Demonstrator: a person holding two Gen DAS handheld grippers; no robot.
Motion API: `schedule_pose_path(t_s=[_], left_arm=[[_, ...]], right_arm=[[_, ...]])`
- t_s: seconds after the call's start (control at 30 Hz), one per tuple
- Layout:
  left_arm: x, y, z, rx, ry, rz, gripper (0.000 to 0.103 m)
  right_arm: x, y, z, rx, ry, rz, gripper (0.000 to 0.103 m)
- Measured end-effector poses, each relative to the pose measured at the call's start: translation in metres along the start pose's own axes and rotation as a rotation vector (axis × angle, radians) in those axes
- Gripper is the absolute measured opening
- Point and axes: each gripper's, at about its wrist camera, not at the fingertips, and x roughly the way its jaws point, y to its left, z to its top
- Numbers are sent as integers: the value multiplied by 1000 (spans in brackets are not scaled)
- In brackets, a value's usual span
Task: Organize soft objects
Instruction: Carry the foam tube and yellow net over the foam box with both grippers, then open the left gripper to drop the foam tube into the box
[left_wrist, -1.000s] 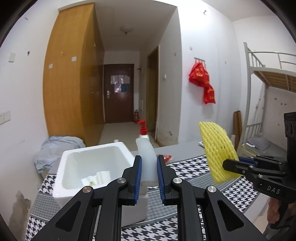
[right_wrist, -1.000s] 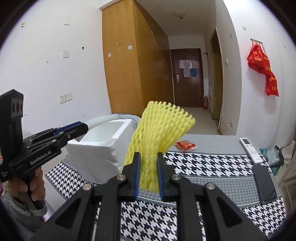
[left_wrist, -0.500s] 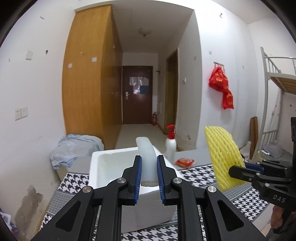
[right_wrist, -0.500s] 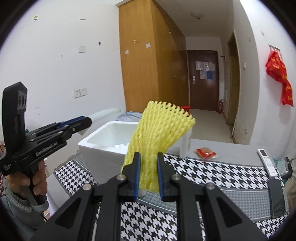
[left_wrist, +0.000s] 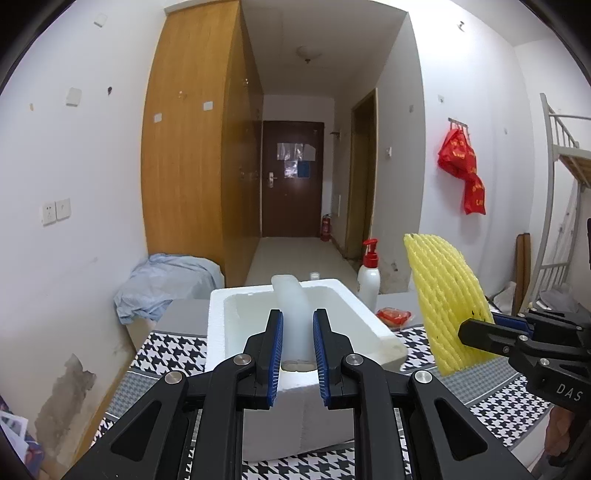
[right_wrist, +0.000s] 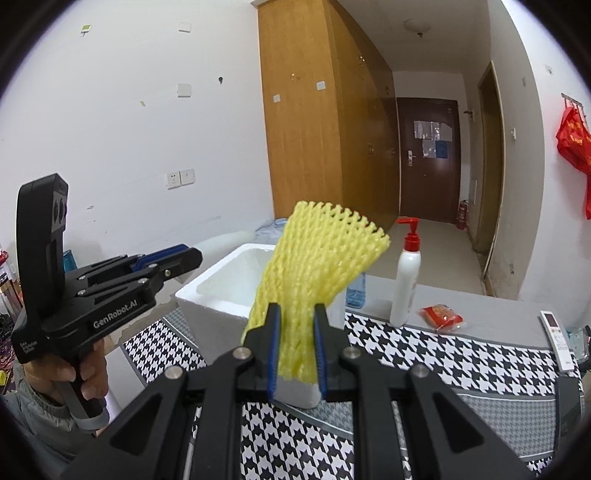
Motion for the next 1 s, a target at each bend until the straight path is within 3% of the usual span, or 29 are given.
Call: schedule_pose_path(t_s=[0.7,0.8,0.87,0.93,1.0], left_arm=[[56,11,-3,1,72,-4,20],[59,11,-4,10,83,-2,29],[56,13,-4,4,73,-2,58],[50,17,-2,-14,51,-6,80],[44,23,-1,-32,25,9,94]], right_arm=[[35,-9,5,17,48,-30,20],[38,-10,5,20,52,-39,20],[39,-10,6,19,55,-43,20],[40,-8,7,19,59,-48,20],[40,-7,8,19,61,-53,20]])
